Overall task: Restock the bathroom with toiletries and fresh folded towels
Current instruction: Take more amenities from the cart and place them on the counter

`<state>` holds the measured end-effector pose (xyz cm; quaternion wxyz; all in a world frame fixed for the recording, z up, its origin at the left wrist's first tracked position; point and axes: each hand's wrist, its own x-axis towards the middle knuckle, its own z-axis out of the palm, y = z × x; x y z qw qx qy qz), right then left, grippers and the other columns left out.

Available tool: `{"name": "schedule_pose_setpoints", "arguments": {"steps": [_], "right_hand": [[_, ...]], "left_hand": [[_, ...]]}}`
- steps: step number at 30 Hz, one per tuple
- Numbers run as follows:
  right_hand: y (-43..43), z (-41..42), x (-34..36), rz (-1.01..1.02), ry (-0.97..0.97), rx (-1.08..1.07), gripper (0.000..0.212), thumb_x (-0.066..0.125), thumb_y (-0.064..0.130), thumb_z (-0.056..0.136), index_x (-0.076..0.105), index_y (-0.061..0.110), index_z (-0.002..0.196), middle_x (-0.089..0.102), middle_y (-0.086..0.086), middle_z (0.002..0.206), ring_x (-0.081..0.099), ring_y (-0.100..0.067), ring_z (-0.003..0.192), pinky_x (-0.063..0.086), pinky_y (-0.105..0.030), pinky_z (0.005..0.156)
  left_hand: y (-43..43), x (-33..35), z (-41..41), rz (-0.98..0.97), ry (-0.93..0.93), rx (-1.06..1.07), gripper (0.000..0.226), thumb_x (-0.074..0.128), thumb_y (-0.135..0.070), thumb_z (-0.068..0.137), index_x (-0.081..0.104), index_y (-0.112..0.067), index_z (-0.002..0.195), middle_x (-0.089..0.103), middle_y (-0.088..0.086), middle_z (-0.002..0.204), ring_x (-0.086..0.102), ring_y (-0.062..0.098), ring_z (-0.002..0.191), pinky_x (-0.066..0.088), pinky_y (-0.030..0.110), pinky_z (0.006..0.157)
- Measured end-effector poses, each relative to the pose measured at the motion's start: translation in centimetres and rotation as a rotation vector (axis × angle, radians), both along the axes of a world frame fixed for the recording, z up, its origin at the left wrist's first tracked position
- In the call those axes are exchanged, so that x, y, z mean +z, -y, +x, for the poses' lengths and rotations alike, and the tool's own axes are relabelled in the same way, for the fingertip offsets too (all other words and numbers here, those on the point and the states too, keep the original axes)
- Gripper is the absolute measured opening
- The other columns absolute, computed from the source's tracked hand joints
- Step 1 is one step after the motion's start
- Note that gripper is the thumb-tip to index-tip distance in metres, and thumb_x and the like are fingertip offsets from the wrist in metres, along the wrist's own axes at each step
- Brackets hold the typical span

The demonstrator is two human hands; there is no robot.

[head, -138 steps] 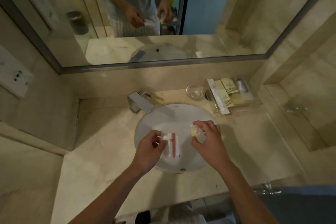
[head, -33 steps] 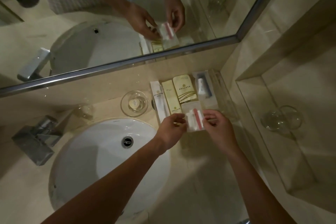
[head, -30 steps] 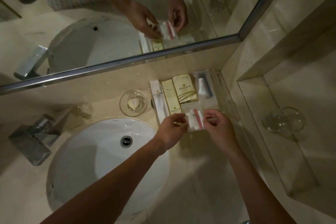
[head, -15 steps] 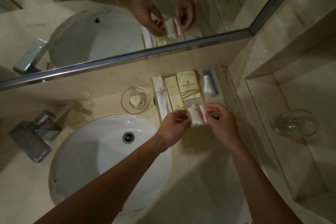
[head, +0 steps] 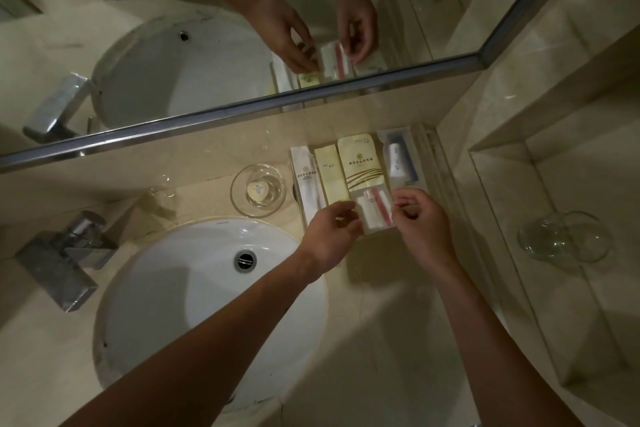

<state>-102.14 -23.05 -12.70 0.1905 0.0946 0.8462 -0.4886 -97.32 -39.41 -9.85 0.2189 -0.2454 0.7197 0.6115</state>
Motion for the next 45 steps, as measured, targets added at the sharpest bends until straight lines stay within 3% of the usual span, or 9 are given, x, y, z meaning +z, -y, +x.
{"name": "schedule_pose_setpoints", "arguments": {"steps": [6,14,22,27,30,35,40,45], "right_hand": [[0.0,0.7,-0.4,0.018,-0.016,0.002,0.027,0.063,0.014,0.092,0.061,0.025,0.116,0.063,0.009,0.108,0.06,0.001,0.092,0.05,-0.011,0.063],[0.0,1.8,-0.3,0.023,-0.093,0.005,0.028,0.063,0.012,0.09,0.059,0.029,0.113,0.058,0.005,0.112,0.057,-0.003,0.098,0.05,-0.017,0.072],[0.1,4.6,1.7,0.026,-0.165,0.039,0.027,0.064,0.009,0.09,0.062,0.023,0.113,0.057,0.005,0.114,0.055,0.001,0.099,0.048,-0.013,0.074],[0.6,7.6,2.3,0.042,-0.226,0.108,0.028,0.063,0.005,0.087,0.063,0.021,0.11,0.058,0.006,0.109,0.056,-0.007,0.1,0.052,-0.023,0.083],[1.0,9.4,2.6,0.062,-0.251,0.129,0.026,0.063,0.006,0.087,0.064,0.02,0.11,0.059,0.004,0.108,0.056,-0.007,0.098,0.053,-0.026,0.083],[1.9,12.6,3.4,0.116,-0.311,0.175,0.024,0.062,0.015,0.09,0.063,0.018,0.114,0.061,0.001,0.109,0.056,-0.014,0.102,0.049,-0.029,0.085],[3.5,16.4,4.4,0.182,-0.342,0.213,0.025,0.062,0.018,0.091,0.064,0.017,0.115,0.062,0.0,0.107,0.055,-0.016,0.099,0.048,-0.033,0.088],[6.2,21.7,5.9,0.269,-0.305,0.227,0.027,0.06,0.024,0.091,0.063,0.018,0.117,0.061,0.0,0.111,0.055,-0.019,0.105,0.045,-0.034,0.093]], "left_hand": [[0.5,-0.2,0.0,0.013,-0.003,0.033,0.042,0.061,-0.012,0.096,0.053,-0.009,0.137,0.062,-0.002,0.104,0.065,0.021,0.1,0.056,0.033,0.087],[0.9,-0.2,1.3,-0.027,-0.019,0.008,0.043,0.059,-0.012,0.097,0.051,-0.011,0.14,0.063,0.001,0.114,0.064,0.022,0.107,0.056,0.032,0.089],[1.5,0.7,3.5,-0.115,-0.106,-0.025,0.039,0.058,-0.013,0.098,0.054,-0.016,0.137,0.063,0.001,0.121,0.062,0.013,0.098,0.053,0.012,0.063],[2.0,1.1,5.8,-0.175,-0.184,-0.078,0.034,0.058,-0.014,0.096,0.059,-0.016,0.13,0.064,-0.004,0.12,0.062,0.011,0.101,0.051,0.012,0.075],[2.4,1.2,7.4,-0.175,-0.179,-0.082,0.03,0.057,-0.012,0.096,0.061,-0.017,0.125,0.064,-0.006,0.12,0.062,0.008,0.1,0.051,0.011,0.073],[4.0,1.5,10.5,-0.249,-0.237,-0.147,0.028,0.059,-0.014,0.096,0.061,-0.021,0.123,0.063,-0.01,0.121,0.059,0.008,0.108,0.05,0.026,0.094],[6.7,2.4,14.5,-0.389,-0.31,-0.286,0.032,0.056,-0.023,0.098,0.057,-0.023,0.13,0.058,-0.011,0.129,0.054,0.007,0.117,0.043,0.024,0.099],[10.2,3.4,19.2,-0.526,-0.397,-0.437,0.033,0.054,-0.03,0.099,0.054,-0.025,0.132,0.056,-0.011,0.134,0.051,0.012,0.123,0.041,0.037,0.104]]}}
